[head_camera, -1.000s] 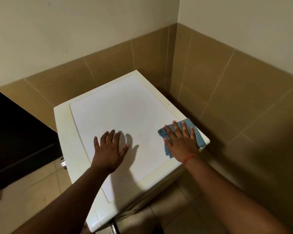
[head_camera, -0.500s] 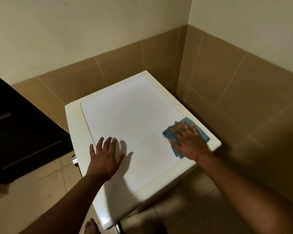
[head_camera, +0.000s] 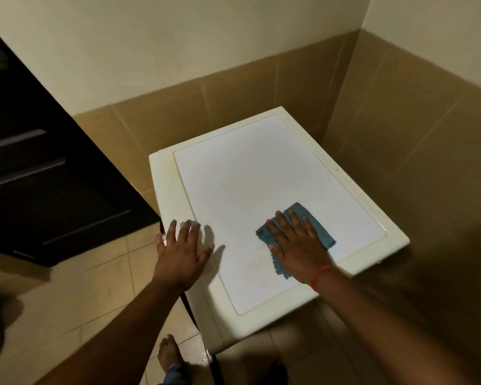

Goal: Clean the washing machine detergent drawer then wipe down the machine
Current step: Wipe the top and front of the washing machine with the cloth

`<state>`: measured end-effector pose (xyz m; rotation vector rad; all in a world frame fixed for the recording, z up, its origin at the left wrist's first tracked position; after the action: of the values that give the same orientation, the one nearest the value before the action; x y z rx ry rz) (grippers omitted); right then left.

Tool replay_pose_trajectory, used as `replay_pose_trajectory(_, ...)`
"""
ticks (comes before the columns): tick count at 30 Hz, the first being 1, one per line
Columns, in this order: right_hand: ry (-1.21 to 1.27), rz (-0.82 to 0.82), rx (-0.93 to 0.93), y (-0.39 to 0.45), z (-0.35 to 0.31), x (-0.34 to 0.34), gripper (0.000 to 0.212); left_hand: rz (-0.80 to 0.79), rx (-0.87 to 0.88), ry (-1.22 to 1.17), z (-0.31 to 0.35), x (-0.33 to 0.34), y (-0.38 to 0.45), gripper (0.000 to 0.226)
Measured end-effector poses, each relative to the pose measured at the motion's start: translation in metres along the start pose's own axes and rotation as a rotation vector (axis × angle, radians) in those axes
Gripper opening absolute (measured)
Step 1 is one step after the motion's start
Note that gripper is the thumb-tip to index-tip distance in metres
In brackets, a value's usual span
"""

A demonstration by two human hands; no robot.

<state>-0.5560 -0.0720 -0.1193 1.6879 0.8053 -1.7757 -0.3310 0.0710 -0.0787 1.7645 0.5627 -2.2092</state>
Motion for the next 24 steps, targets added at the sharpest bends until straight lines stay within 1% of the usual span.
replay_pose_trajectory(1, 0.000, 0.003, -0.030, 0.001, -0.003, -0.003, 0.059, -0.001, -0.015, -0.006, -0.008, -0.001, -0.001, 0.085)
replay_pose_trajectory(2, 0.007, 0.016, 0.016, 0.005, 0.002, -0.006, 0.059, -0.001, -0.030, -0.015, -0.014, -0.003, -0.002, 0.085)
replay_pose_trajectory(3, 0.022, 0.032, 0.100, 0.009, 0.005, -0.010, 0.059, -0.003, -0.045, -0.024, -0.023, -0.004, -0.003, 0.084)
replay_pose_trajectory(4, 0.025, 0.050, 0.184, 0.009, 0.002, -0.013, 0.059, -0.009, -0.057, -0.028, -0.030, -0.003, -0.004, 0.084)
replay_pose_trajectory(5, 0.034, 0.050, 0.208, 0.007, -0.014, -0.012, 0.060, -0.019, -0.070, -0.031, -0.037, -0.001, -0.008, 0.084)
replay_pose_trajectory(6, 0.053, 0.033, 0.153, 0.003, -0.040, -0.008, 0.060, -0.023, -0.084, -0.035, -0.044, 0.002, -0.012, 0.084)
replay_pose_trajectory(8, 0.054, 0.013, -0.071, -0.010, -0.088, -0.004, 0.058, -0.013, -0.102, -0.057, -0.053, 0.004, -0.017, 0.084)
replay_pose_trajectory(9, 0.043, 0.015, -0.136, -0.012, -0.095, -0.004, 0.057, -0.005, -0.106, -0.070, -0.056, 0.004, -0.018, 0.083)
replay_pose_trajectory(10, 0.037, 0.029, -0.147, -0.007, -0.093, -0.007, 0.056, 0.004, -0.107, -0.079, -0.058, 0.003, -0.017, 0.082)
replay_pose_trajectory(11, 0.032, 0.040, -0.102, 0.000, -0.087, -0.011, 0.056, 0.010, -0.109, -0.086, -0.060, 0.002, -0.015, 0.081)
replay_pose_trajectory(13, 0.037, 0.041, 0.061, 0.010, -0.080, -0.016, 0.058, 0.014, -0.112, -0.099, -0.062, 0.001, -0.014, 0.077)
replay_pose_trajectory(14, 0.060, 0.033, 0.084, 0.005, -0.092, -0.015, 0.059, 0.007, -0.122, -0.107, -0.065, 0.003, -0.017, 0.075)
replay_pose_trajectory(15, 0.092, 0.021, 0.050, -0.004, -0.113, -0.014, 0.059, 0.000, -0.135, -0.117, -0.068, 0.005, -0.021, 0.074)
replay_pose_trajectory(17, 0.142, -0.020, -0.101, -0.033, -0.160, -0.010, 0.058, -0.004, -0.160, -0.133, -0.073, 0.006, -0.028, 0.073)
replay_pose_trajectory(18, 0.142, -0.043, -0.147, -0.041, -0.175, -0.011, 0.059, 0.001, -0.177, -0.135, -0.078, 0.004, -0.028, 0.072)
replay_pose_trajectory(20, 0.133, -0.039, -0.180, -0.029, -0.190, -0.015, 0.059, 0.010, -0.208, -0.139, -0.086, 0.000, -0.027, 0.071)
replay_pose_trajectory(22, 0.090, -0.013, -0.193, 0.003, -0.205, -0.018, 0.058, 0.004, -0.226, -0.138, -0.093, 0.000, -0.026, 0.071)
replay_pose_trajectory(24, 0.071, -0.033, -0.175, 0.026, -0.213, -0.019, 0.057, -0.003, -0.235, -0.134, -0.095, 0.003, -0.029, 0.073)
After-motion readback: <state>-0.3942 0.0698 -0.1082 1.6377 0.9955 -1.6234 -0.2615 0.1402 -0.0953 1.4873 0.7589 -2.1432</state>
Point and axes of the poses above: each hand's wrist, its own y-axis towards the middle knuckle, its own x-axis out of the palm, z = x × y, the point moved 9 cm from there along y, towards the middle knuckle, and after that the axes turned 4 degrees about -y, right-handed, at the moved point
